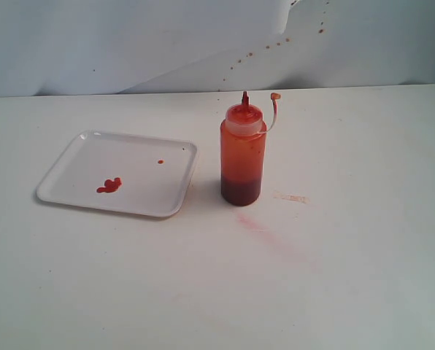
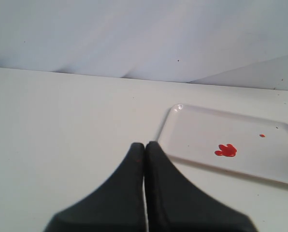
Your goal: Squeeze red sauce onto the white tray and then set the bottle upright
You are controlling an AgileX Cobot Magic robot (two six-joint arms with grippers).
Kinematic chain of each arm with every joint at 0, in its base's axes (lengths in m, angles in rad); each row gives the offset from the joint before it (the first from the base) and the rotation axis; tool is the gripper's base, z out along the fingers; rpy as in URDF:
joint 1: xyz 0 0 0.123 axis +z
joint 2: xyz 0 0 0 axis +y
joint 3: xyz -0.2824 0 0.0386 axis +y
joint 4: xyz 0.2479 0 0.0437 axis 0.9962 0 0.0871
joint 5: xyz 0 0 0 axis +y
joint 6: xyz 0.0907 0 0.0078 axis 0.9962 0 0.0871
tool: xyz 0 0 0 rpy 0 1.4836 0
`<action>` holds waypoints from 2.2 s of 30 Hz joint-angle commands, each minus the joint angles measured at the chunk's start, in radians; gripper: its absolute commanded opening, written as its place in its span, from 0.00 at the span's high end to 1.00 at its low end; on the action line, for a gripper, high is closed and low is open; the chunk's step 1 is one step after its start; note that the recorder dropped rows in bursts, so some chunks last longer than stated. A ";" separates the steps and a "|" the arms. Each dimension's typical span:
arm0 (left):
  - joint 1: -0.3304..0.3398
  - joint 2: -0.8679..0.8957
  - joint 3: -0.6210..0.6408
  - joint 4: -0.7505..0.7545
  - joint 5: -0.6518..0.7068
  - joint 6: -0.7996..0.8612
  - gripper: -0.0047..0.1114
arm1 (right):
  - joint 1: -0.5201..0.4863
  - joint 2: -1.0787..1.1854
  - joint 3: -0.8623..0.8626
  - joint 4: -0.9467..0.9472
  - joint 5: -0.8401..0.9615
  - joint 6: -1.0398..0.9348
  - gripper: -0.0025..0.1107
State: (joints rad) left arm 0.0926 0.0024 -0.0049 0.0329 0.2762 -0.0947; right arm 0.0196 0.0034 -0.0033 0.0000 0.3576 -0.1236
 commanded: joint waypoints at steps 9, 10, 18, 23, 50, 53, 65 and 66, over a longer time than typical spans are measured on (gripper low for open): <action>-0.006 -0.002 0.005 0.002 -0.010 -0.001 0.96 | -0.050 -0.003 0.003 -0.009 -0.002 0.002 0.98; -0.006 -0.002 0.005 0.002 -0.010 -0.001 0.96 | -0.050 -0.003 0.003 -0.009 -0.002 0.002 0.98; -0.006 -0.002 0.005 0.002 -0.010 -0.001 0.96 | -0.050 -0.003 0.003 -0.009 -0.003 0.002 0.98; -0.006 -0.002 0.005 0.002 -0.010 -0.001 0.96 | -0.050 -0.003 0.003 -0.009 -0.003 0.002 0.98; -0.006 -0.002 0.005 0.002 -0.010 -0.001 0.96 | -0.050 -0.003 0.003 -0.007 -0.003 0.002 0.98; -0.006 -0.002 0.005 0.002 -0.010 -0.001 0.96 | -0.050 -0.003 0.003 -0.007 -0.003 0.002 0.98; -0.006 -0.002 0.005 0.002 -0.010 -0.001 0.96 | -0.050 -0.003 0.003 -0.007 -0.003 0.002 0.98; -0.006 -0.002 0.005 0.002 -0.010 -0.001 0.96 | -0.050 -0.003 0.003 -0.007 -0.003 0.002 0.98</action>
State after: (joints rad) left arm 0.0926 0.0024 -0.0049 0.0329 0.2762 -0.0947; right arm -0.0249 0.0034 -0.0033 0.0000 0.3617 -0.1236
